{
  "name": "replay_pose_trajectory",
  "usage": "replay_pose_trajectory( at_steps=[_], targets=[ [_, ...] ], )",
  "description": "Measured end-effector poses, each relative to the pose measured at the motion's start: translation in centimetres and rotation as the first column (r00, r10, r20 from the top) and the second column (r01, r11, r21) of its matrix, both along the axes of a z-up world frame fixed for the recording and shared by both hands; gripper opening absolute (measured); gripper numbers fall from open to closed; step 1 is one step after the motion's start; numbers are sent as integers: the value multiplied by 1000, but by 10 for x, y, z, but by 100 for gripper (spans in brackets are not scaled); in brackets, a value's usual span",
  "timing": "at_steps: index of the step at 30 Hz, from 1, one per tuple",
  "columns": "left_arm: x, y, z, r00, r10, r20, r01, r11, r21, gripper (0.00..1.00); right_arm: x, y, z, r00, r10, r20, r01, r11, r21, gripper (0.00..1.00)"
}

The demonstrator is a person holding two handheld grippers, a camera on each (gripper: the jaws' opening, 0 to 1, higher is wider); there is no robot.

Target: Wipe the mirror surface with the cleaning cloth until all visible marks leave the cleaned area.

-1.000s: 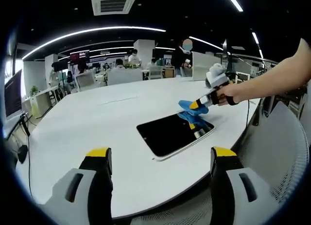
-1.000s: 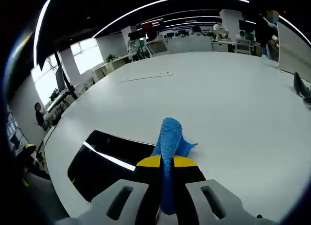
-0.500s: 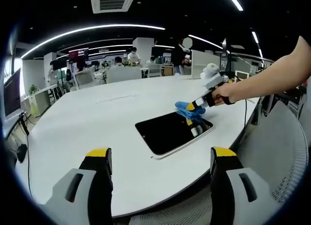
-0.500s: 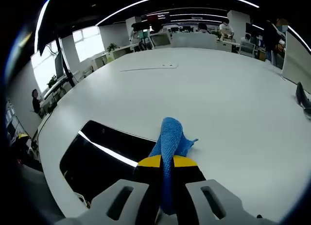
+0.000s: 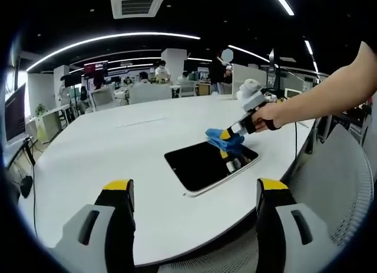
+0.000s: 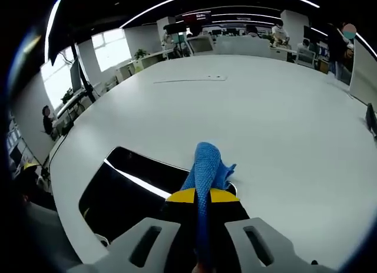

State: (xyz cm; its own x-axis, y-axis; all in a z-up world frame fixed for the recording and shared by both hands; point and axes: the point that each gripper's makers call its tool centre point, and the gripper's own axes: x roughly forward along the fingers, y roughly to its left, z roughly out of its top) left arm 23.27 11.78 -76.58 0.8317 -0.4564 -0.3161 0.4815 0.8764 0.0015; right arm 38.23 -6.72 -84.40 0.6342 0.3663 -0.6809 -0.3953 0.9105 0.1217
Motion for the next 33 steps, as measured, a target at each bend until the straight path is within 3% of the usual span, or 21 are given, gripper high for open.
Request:
replay_pose_trajectory(
  at_steps=[14,17,20,33],
  targets=[
    [-1,-2,0,1000,-10,-7,10,1000,-2,86,-6,34,2,999,41,-30,-40,999,34,1],
    [-1,-2,-1,1000,-12,-12,12,1000,-4,85,25,32,-11,998,62,-34,-61,998,30,1],
    [-1,-2,2,1000,-7,4,7,1000,-12,85,34,38,-16,996,77,-35,-76,997,29,1],
    [-2,-3,1,1000,-10,0,10,1000,-10,85,39,73,-23,990,133,-35,-133,991,15,1]
  ],
)
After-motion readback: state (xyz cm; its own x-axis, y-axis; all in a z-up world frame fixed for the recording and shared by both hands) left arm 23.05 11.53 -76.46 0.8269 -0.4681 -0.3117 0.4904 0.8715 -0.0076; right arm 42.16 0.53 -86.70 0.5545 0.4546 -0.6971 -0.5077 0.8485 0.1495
